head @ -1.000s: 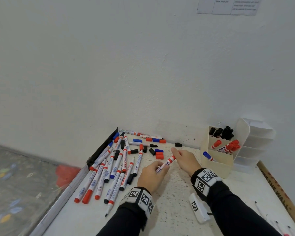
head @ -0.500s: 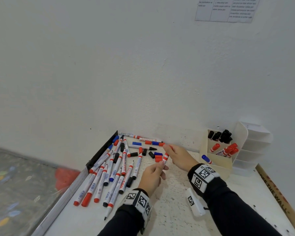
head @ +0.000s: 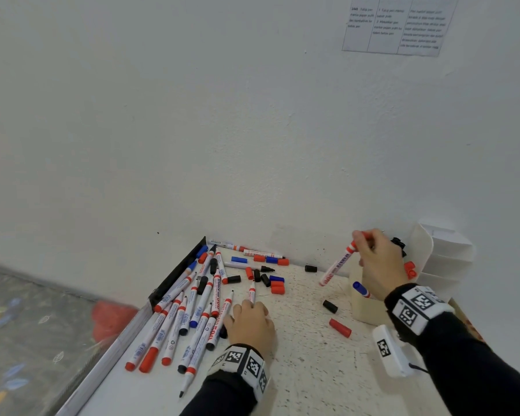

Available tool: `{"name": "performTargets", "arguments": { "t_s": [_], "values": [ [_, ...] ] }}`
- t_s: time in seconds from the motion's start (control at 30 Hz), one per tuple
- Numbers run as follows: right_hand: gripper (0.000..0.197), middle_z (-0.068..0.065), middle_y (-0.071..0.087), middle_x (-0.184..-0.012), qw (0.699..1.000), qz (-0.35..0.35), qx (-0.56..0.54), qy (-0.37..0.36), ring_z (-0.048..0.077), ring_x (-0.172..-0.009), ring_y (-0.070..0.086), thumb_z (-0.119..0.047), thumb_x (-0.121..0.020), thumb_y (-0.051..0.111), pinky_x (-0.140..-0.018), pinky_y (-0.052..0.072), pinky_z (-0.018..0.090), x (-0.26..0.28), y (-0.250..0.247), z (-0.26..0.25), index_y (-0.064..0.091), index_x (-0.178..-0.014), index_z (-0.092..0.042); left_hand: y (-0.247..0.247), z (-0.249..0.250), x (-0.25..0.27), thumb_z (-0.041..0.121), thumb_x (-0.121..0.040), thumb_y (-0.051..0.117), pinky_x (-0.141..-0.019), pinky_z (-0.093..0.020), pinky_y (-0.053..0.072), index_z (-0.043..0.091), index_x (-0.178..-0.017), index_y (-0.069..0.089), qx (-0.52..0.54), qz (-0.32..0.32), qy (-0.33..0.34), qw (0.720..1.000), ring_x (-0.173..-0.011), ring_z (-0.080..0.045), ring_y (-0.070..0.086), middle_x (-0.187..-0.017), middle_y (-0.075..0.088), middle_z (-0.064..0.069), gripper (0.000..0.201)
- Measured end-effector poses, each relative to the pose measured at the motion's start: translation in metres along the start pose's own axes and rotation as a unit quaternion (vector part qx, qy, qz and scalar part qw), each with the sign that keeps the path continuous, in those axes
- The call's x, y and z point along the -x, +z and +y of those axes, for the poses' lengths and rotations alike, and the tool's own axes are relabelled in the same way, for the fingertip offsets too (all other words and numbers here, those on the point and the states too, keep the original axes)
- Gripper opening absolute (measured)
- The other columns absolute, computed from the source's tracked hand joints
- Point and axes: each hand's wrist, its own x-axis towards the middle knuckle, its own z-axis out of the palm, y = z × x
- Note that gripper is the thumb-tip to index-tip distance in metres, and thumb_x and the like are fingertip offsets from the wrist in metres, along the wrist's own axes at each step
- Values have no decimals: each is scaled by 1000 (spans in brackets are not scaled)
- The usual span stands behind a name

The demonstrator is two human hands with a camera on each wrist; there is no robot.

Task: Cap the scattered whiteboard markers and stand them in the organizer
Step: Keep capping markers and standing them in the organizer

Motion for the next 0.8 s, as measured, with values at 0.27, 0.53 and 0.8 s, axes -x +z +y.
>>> {"name": "performTargets", "arguments": {
  "t_s": [0.27, 0.53, 0.8],
  "values": [
    [27, 13, 61, -96, 991, 74, 105, 43, 27, -79, 59, -26, -96, 43, -74, 50, 37, -26, -59, 28, 53, -110, -5, 0, -4, 0, 15, -91, 51, -87, -26, 50, 22, -123, 46, 92, -42, -21, 995, -100, -14, 57, -124, 41, -2, 33],
    [27, 24, 57, -110, 978, 103, 178, 29, 37, -102, 55, -12, -95, 45, -90, 44, 43, -28, -70, 50, 55, -116, 3, 0, -1, -3, 16, -91, 49, -62, -18, 45, 19, -129, 32, 182, -5, -52, 982, -81, -10, 56, -110, 53, -3, 42],
    [14, 16, 64, -92, 965, 9, 262, 33, 22, -77, 51, -5, -90, 52, -72, 39, 27, -14, -45, 62, 62, -100, -1, -1, 3, -5, 10, -89, 54, -76, -18, 45, 18, -135, 32, 290, -19, -38, 956, -89, -9, 57, -110, 56, -2, 52]
  ]
}}
